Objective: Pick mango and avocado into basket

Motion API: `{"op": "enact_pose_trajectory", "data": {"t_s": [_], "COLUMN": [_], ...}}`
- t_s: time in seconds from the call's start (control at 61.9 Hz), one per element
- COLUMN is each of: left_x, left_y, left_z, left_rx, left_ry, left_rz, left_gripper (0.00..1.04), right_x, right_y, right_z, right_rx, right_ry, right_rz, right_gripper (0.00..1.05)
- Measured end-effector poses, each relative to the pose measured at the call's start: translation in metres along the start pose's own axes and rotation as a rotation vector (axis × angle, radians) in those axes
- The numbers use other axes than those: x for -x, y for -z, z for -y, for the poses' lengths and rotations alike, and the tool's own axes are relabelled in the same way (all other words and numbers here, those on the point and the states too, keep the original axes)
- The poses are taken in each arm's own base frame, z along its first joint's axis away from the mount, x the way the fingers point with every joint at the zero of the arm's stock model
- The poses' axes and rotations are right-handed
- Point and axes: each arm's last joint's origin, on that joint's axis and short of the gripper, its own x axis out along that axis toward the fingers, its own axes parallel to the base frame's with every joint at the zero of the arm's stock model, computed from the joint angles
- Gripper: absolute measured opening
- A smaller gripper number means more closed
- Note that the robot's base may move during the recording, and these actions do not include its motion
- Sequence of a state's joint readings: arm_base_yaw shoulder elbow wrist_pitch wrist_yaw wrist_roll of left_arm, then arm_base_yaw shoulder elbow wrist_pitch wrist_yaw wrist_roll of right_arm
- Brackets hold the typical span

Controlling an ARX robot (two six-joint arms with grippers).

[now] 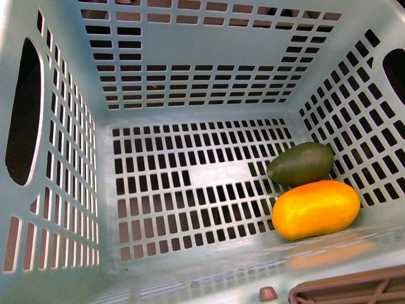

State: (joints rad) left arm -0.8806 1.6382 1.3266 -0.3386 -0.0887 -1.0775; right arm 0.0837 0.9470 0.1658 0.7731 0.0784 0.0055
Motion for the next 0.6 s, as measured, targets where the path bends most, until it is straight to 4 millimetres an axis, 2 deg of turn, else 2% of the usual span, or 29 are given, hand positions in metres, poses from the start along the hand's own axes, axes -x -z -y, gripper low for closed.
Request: {"op": "enact_pose_trajectory", "data": {"t_s": [0.178,0.42,0.484,0.597], "left_x": [0.000,0.000,0.000,0.000], "left_y": [0.000,0.000,0.000,0.000], "left_z": [0.000,0.000,0.000,0.000], "left_rx": [0.000,0.000,0.000,0.000], "left_ry": [0.000,0.002,0.001,0.001], "left_rz": [-0.001,-0.003,-0.001,-0.001], "left_gripper": [0.16,0.16,0.16,0.16], "right_x": [0.015,0.033,0.038,0.042], "right_y": [0.007,0.014,0.021,0.019], "right_z": [0.012,0.012,0.012,0.012], "right_rx": [-0.001,0.000,0.000,0.000], "right_ry": [0.008,0.004,0.004,0.002], "right_rz": [-0.005,-0.003,0.007,0.013], "right_gripper": [0.02,0.02,0.02,0.02]}}
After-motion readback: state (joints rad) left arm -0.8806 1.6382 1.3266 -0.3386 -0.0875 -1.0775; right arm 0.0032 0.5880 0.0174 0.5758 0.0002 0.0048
